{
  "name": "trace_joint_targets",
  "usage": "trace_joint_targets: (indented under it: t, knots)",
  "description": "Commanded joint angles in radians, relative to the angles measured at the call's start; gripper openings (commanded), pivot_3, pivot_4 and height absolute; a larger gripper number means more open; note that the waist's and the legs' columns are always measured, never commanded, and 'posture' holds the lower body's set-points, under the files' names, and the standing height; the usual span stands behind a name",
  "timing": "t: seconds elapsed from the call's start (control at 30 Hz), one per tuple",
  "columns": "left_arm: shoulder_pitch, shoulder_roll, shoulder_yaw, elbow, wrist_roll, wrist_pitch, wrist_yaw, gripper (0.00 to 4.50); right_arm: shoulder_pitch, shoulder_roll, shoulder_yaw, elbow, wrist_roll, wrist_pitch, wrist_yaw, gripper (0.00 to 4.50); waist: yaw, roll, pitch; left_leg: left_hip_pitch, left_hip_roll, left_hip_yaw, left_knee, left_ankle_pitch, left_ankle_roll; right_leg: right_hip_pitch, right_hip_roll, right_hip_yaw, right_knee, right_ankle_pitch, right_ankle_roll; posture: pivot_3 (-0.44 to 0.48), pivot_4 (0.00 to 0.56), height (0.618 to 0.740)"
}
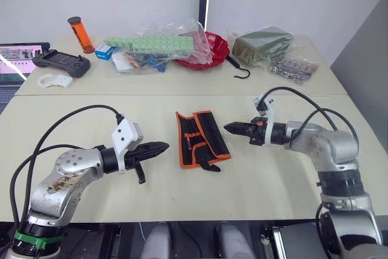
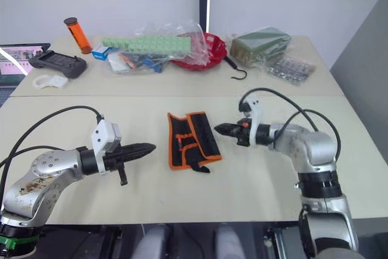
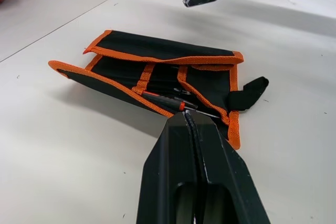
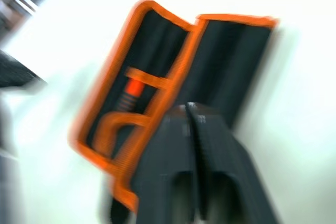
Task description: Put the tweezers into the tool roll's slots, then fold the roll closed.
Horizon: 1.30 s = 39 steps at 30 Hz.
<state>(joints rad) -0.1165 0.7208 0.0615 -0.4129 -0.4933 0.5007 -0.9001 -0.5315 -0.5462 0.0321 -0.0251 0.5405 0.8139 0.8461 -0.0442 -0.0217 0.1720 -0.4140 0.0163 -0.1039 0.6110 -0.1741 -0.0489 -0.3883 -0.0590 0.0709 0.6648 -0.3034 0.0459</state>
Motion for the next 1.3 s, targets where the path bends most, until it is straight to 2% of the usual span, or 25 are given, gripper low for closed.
trace_joint_targets:
  t: [0.03, 0.13, 0.2, 0.43, 0.57, 0.7, 0.83, 0.87, 0.9, 1.03, 1.2, 1.23, 1.3]
  knots:
    - [-0.006, 0.012, 0.013, -0.008, 0.002, -0.022, -0.010, 0.00, 0.020, -0.034, 0.083, 0.022, -0.141, -0.321, 0.128, 0.05, -0.002, 0.000, 0.000, 0.000, 0.000, 0.000, 0.000, 0.000, 0.000, 0.000, 0.000, 0.000, 0.000, 0.000, 0.000, 0.000, 0.150, 0.740]
    - [-0.003, 0.011, 0.014, -0.008, -0.001, -0.018, -0.014, 0.00, 0.038, -0.036, 0.138, 0.093, -0.211, -0.504, 0.221, 0.05, -0.001, 0.000, 0.000, 0.000, 0.000, 0.000, 0.000, 0.000, 0.000, 0.000, 0.000, 0.000, 0.000, 0.000, 0.000, 0.000, 0.150, 0.740]
    - [0.002, 0.010, 0.014, -0.012, -0.004, -0.015, -0.014, 0.00, 0.046, -0.019, 0.153, 0.136, -0.219, -0.543, 0.255, 0.05, -0.001, 0.000, 0.000, 0.000, 0.000, 0.000, 0.000, 0.000, 0.000, 0.000, 0.000, 0.000, 0.000, 0.000, 0.000, 0.000, 0.150, 0.740]
    - [0.032, 0.001, 0.030, -0.022, -0.027, 0.001, -0.002, 0.00, 0.054, 0.013, 0.239, 0.352, -0.377, -0.747, 0.280, 0.05, 0.000, 0.000, 0.000, 0.002, 0.000, 0.000, 0.001, 0.000, 0.000, 0.002, 0.000, 0.000, 0.000, 0.000, 0.000, 0.000, 0.150, 0.740]
    - [0.065, -0.004, 0.048, -0.029, -0.045, 0.011, 0.014, 0.00, 0.063, 0.011, 0.269, 0.397, -0.438, -0.735, 0.254, 0.05, 0.000, 0.000, 0.000, 0.009, 0.000, 0.000, 0.000, 0.000, 0.000, 0.008, 0.000, 0.000, 0.000, 0.000, 0.000, 0.000, 0.150, 0.740]
    - [0.133, -0.038, 0.094, -0.052, -0.098, 0.050, 0.065, 0.00, 0.091, 0.012, 0.277, 0.353, -0.440, -0.700, 0.247, 0.05, 0.001, -0.001, -0.001, 0.020, 0.000, 0.000, -0.002, 0.000, 0.000, 0.020, -0.001, 0.000, -0.002, 0.000, 0.000, 0.000, 0.150, 0.740]
    - [0.170, -0.105, 0.141, -0.076, -0.255, 0.181, 0.134, 0.00, 0.095, 0.026, 0.278, 0.339, -0.444, -0.681, 0.229, 0.05, 0.002, -0.005, -0.003, 0.022, 0.000, 0.000, -0.002, 0.000, 0.000, 0.021, -0.001, 0.000, -0.002, 0.000, 0.000, 0.000, 0.150, 0.740]
    - [0.171, -0.125, 0.149, -0.083, -0.289, 0.213, 0.164, 0.42, 0.095, 0.030, 0.278, 0.334, -0.444, -0.677, 0.226, 0.00, 0.002, -0.006, -0.004, 0.022, 0.000, 0.000, -0.002, 0.000, 0.000, 0.021, -0.001, 0.000, -0.002, 0.000, 0.000, 0.000, 0.150, 0.740]
    - [0.163, -0.150, 0.154, -0.081, -0.317, 0.249, 0.208, 0.55, 0.095, 0.034, 0.279, 0.330, -0.444, -0.673, 0.224, 0.00, 0.002, -0.007, -0.004, 0.022, 0.001, 0.000, -0.002, 0.000, 0.000, 0.022, 0.000, 0.000, -0.002, 0.000, 0.000, 0.000, 0.150, 0.740]
    - [0.132, -0.225, 0.136, -0.064, -0.339, 0.335, 0.351, 1.85, 0.106, 0.044, 0.273, 0.307, -0.439, -0.641, 0.214, 0.00, 0.002, -0.008, -0.005, 0.025, 0.001, 0.000, -0.002, 0.000, 0.000, 0.025, 0.000, 0.000, -0.002, 0.000, 0.000, 0.000, 0.150, 0.740]
    - [0.093, -0.285, 0.129, -0.069, -0.407, 0.413, 0.428, 3.56, 0.118, 0.045, 0.271, 0.285, -0.441, -0.623, 0.211, 0.00, 0.001, -0.008, -0.005, 0.025, 0.001, 0.000, -0.002, 0.000, 0.000, 0.025, 0.000, 0.000, -0.002, 0.000, 0.000, 0.000, 0.150, 0.740]
    - [0.076, -0.293, 0.108, -0.052, -0.396, 0.434, 0.451, 3.83, 0.121, 0.045, 0.269, 0.281, -0.441, -0.619, 0.207, 0.00, 0.001, -0.008, -0.005, 0.025, 0.001, 0.000, -0.002, 0.000, 0.000, 0.025, 0.000, 0.000, -0.002, 0.000, 0.000, 0.000, 0.150, 0.740]
    - [0.034, -0.317, 0.086, -0.007, -0.393, 0.478, 0.498, 3.83, 0.113, 0.049, 0.265, 0.291, -0.442, -0.611, 0.198, 0.00, 0.002, -0.008, -0.005, 0.025, 0.000, -0.001, -0.002, 0.000, 0.000, 0.025, 0.000, 0.000, -0.002, 0.000, 0.000, 0.000, 0.150, 0.740]
